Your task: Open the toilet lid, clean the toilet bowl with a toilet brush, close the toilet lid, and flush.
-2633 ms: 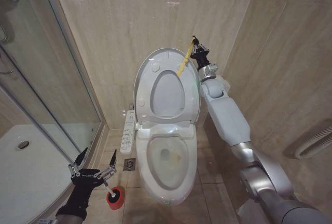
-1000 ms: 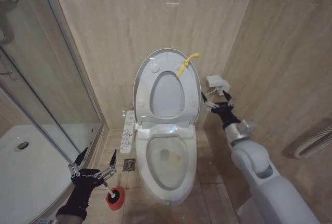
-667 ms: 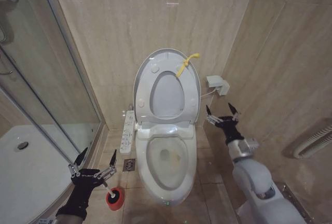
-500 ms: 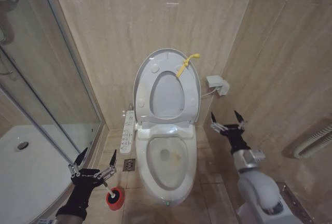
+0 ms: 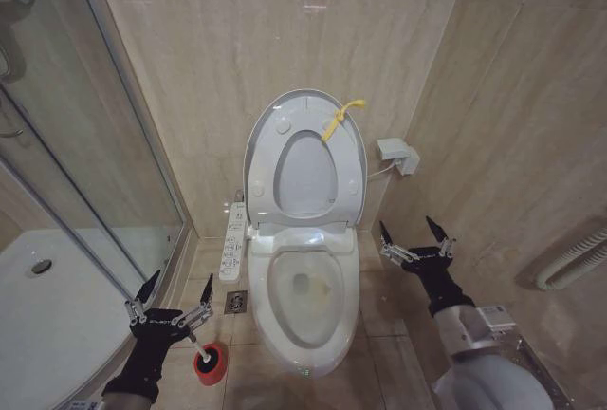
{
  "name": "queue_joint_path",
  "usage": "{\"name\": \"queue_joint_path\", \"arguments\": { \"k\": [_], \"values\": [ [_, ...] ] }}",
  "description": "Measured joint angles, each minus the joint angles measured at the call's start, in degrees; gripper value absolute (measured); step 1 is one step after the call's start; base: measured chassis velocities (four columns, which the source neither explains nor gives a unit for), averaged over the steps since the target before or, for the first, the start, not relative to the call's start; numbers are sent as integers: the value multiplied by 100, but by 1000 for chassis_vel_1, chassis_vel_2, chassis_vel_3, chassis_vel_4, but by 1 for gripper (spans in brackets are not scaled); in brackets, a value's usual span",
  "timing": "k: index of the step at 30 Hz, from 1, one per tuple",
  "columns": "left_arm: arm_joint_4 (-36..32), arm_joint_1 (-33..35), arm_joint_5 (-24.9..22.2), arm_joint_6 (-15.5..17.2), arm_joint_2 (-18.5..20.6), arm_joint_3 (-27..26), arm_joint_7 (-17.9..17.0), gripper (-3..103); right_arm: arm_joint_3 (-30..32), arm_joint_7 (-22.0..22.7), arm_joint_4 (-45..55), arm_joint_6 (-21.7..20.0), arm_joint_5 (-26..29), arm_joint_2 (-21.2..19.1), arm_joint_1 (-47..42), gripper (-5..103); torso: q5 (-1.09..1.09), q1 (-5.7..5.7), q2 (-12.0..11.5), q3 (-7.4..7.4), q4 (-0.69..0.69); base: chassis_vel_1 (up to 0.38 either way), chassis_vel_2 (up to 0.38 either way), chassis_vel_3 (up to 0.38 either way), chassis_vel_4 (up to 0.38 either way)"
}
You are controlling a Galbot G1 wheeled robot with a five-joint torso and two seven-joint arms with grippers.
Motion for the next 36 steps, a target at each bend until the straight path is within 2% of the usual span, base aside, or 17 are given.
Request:
{"name": "queue_joint_path", "arguments": {
  "k": [8, 13, 25, 36],
  "values": [
    [0, 0, 0, 0, 0, 0, 0, 100, 169, -66, -19, 57, -244, 321, -442, 100, 0, 0, 0, 0, 0, 0, 0, 0, 0],
    [0, 0, 0, 0, 0, 0, 0, 100, 210, -64, -258, 179, -448, 761, -455, 100, 2, 1, 0, 0, -1, 0, 0, 0, 0],
    [0, 0, 0, 0, 0, 0, 0, 100, 292, -162, -280, 417, -412, 829, -741, 100, 1, 1, -1, 0, 0, 0, 0, 0, 0],
    [0, 0, 0, 0, 0, 0, 0, 100, 318, -127, -76, 337, -329, 935, -795, 100, 1, 1, -1, 0, 0, 0, 0, 0, 0]
  ]
}}
